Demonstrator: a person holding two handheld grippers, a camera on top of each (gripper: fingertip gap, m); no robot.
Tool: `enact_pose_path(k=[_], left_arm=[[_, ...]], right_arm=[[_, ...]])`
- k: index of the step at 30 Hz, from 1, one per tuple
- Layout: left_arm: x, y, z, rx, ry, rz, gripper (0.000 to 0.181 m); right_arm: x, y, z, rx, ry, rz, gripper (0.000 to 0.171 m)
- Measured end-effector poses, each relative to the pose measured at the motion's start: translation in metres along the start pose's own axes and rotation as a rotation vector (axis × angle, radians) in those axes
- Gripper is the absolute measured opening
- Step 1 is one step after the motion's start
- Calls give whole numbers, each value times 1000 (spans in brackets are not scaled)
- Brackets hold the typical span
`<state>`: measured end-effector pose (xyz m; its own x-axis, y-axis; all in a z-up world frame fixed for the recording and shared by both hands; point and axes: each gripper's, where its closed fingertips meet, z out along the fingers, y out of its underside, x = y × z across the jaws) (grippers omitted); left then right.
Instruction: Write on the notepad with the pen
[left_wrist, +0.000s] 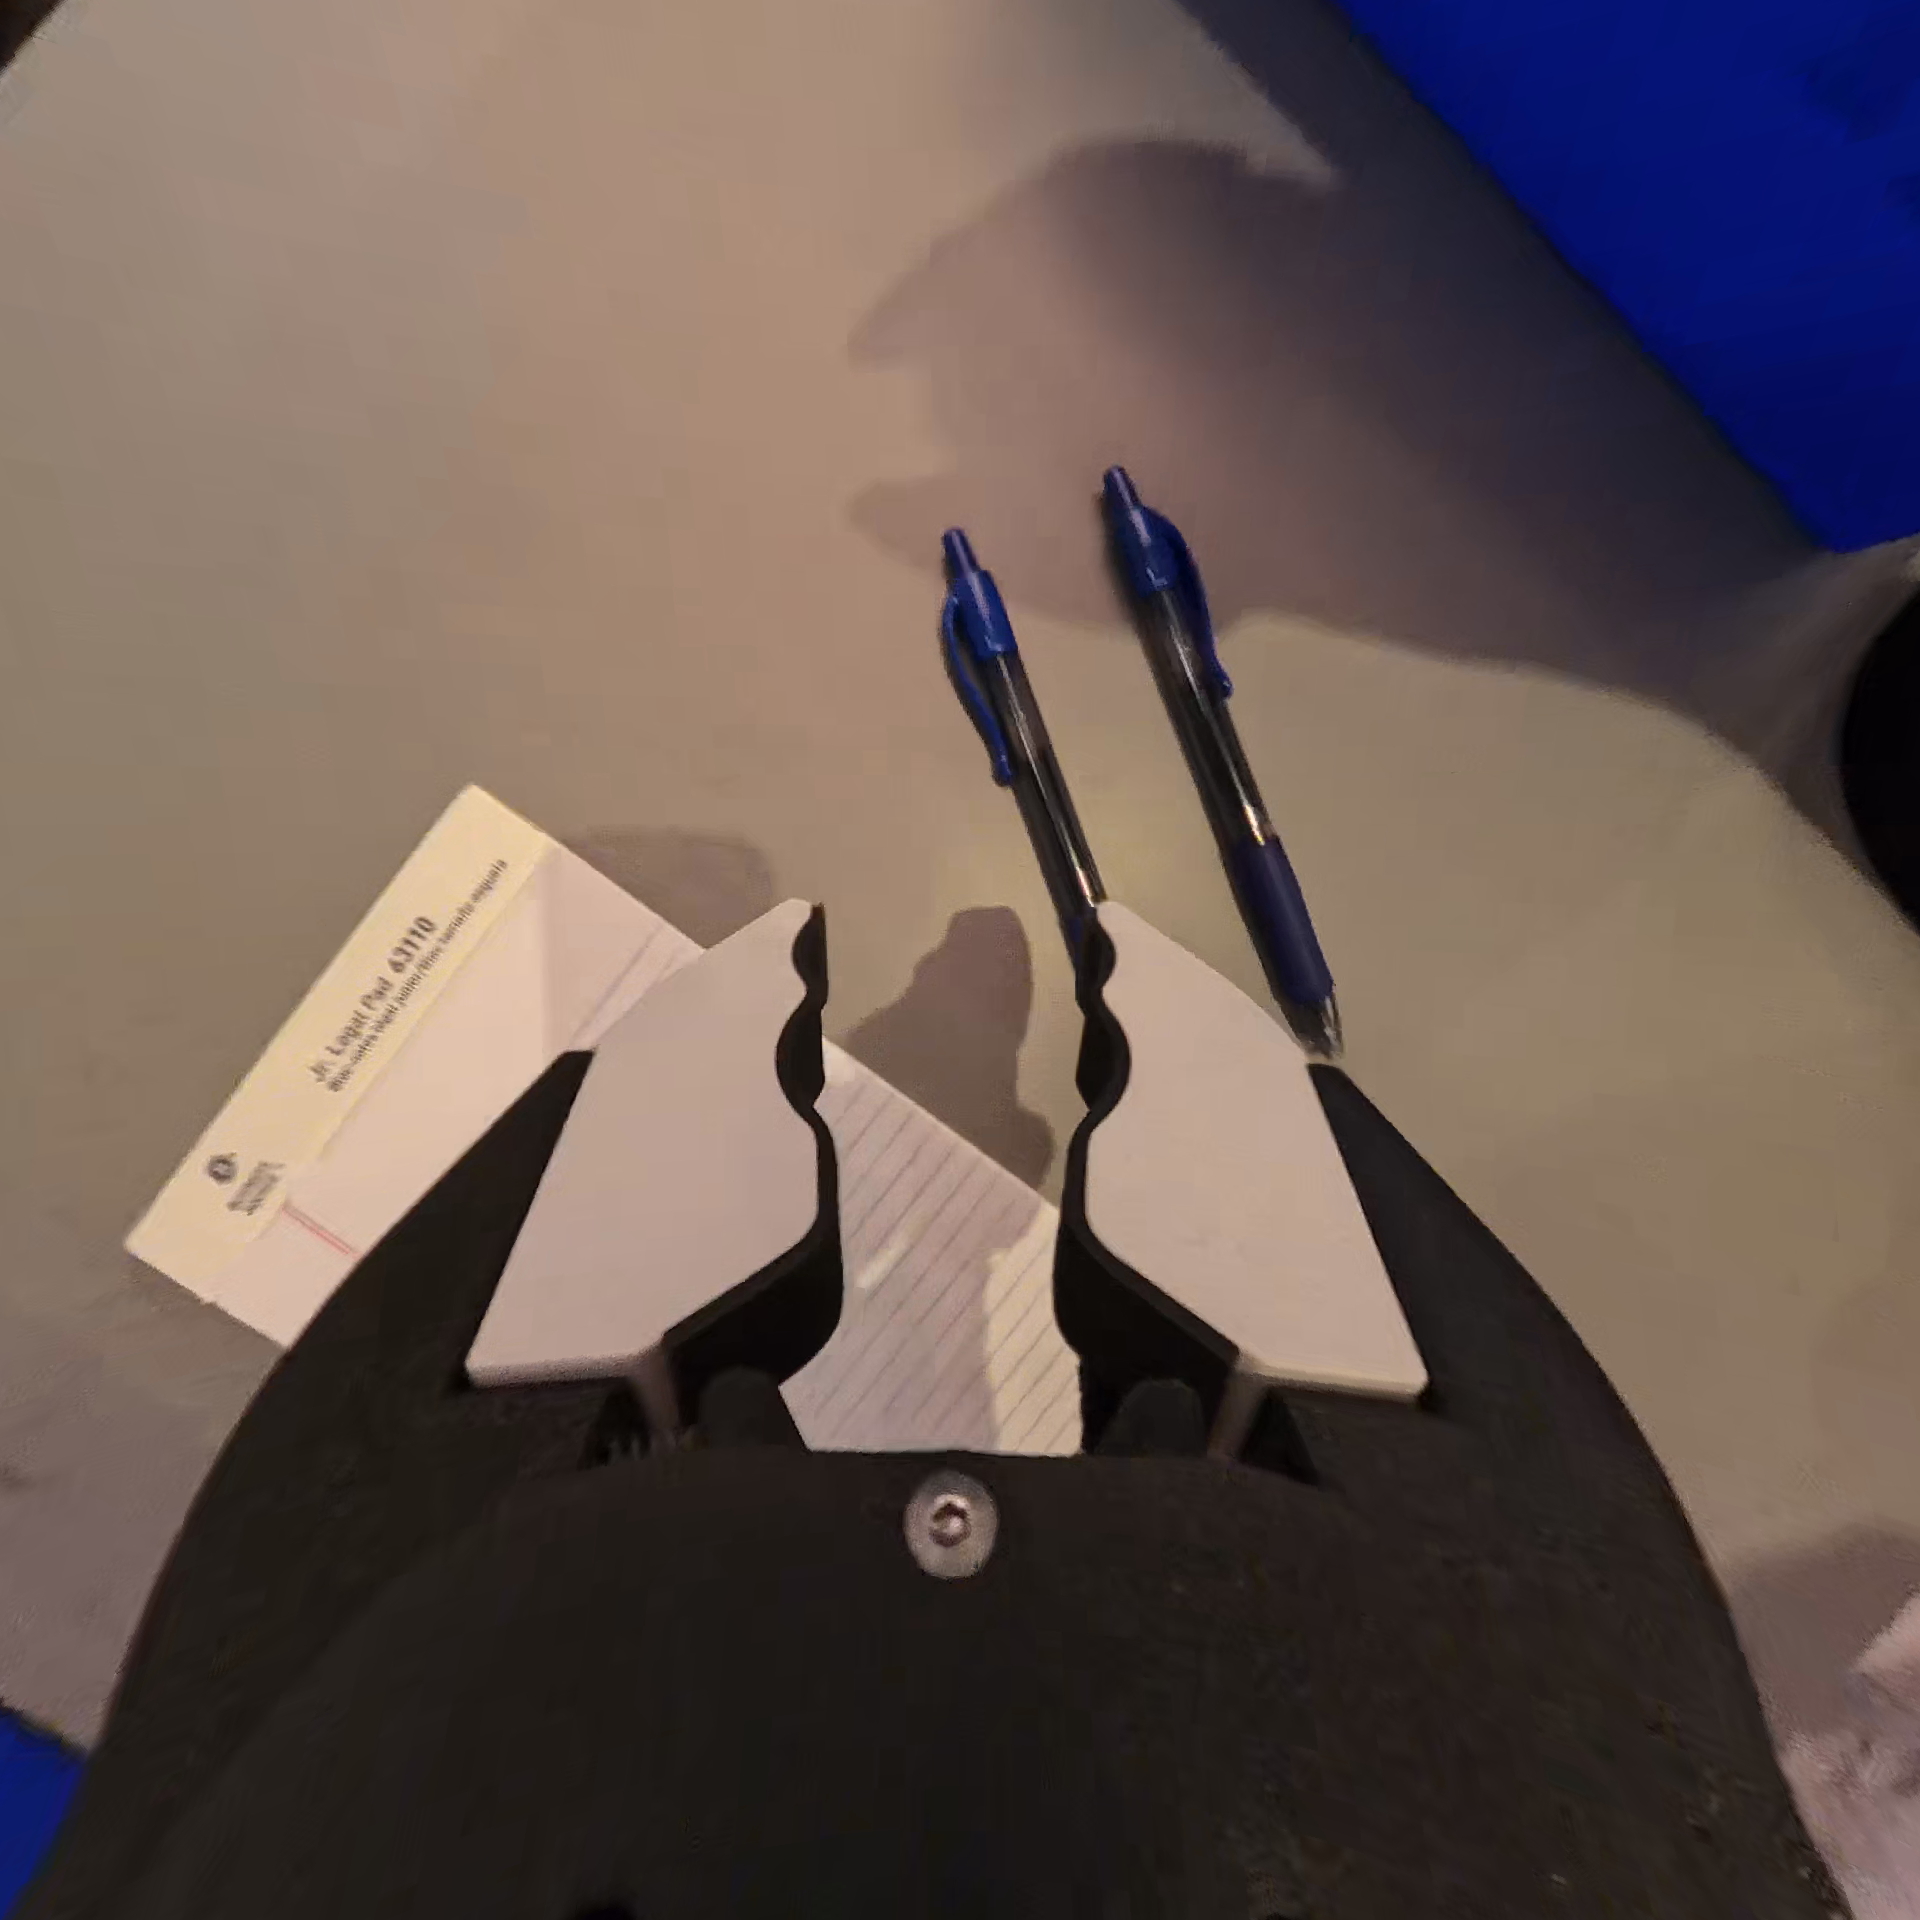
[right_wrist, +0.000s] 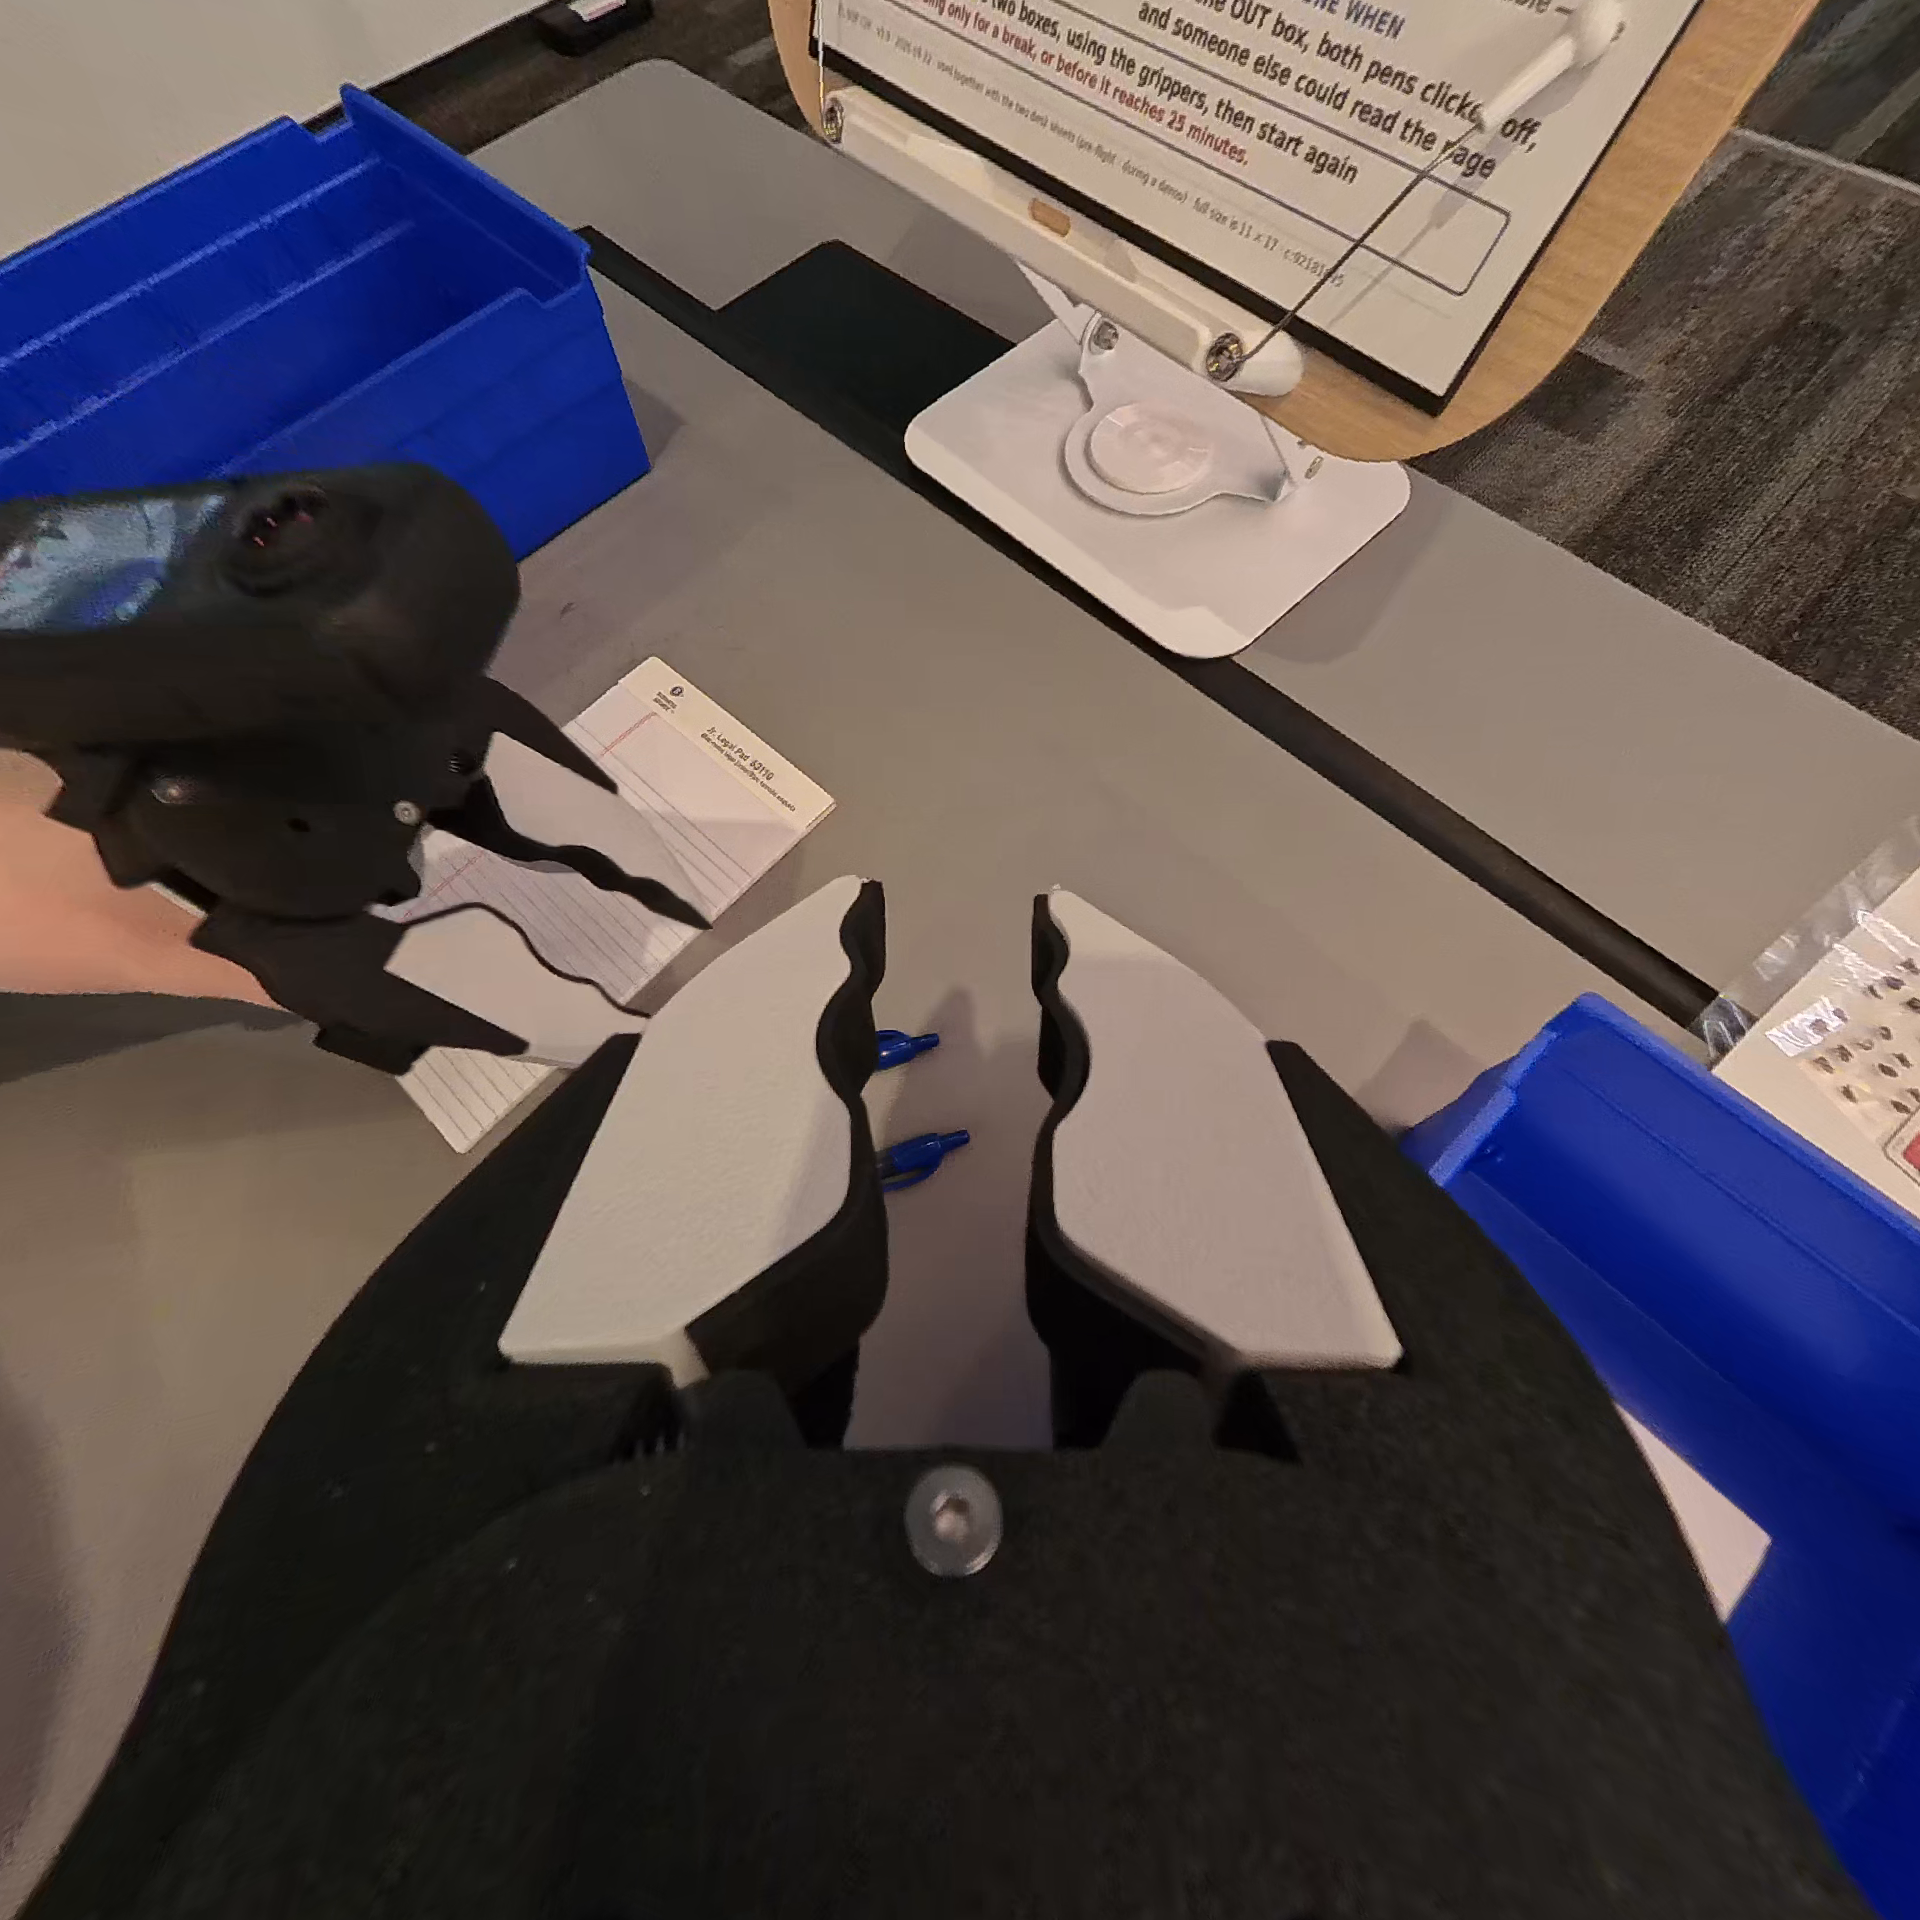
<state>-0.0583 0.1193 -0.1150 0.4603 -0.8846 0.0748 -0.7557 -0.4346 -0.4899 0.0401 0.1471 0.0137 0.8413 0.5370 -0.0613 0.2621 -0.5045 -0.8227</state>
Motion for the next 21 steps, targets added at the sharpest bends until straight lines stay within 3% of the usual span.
enact_pose_path(k=[9,21], left_arm=[[10,-14,5,16,-51,-10,49],[19,17,30,-133,-47,9,51]], right_arm=[[15,-1,-14,29,27,29,27],[20,-2,-22,51,24,53,28]])
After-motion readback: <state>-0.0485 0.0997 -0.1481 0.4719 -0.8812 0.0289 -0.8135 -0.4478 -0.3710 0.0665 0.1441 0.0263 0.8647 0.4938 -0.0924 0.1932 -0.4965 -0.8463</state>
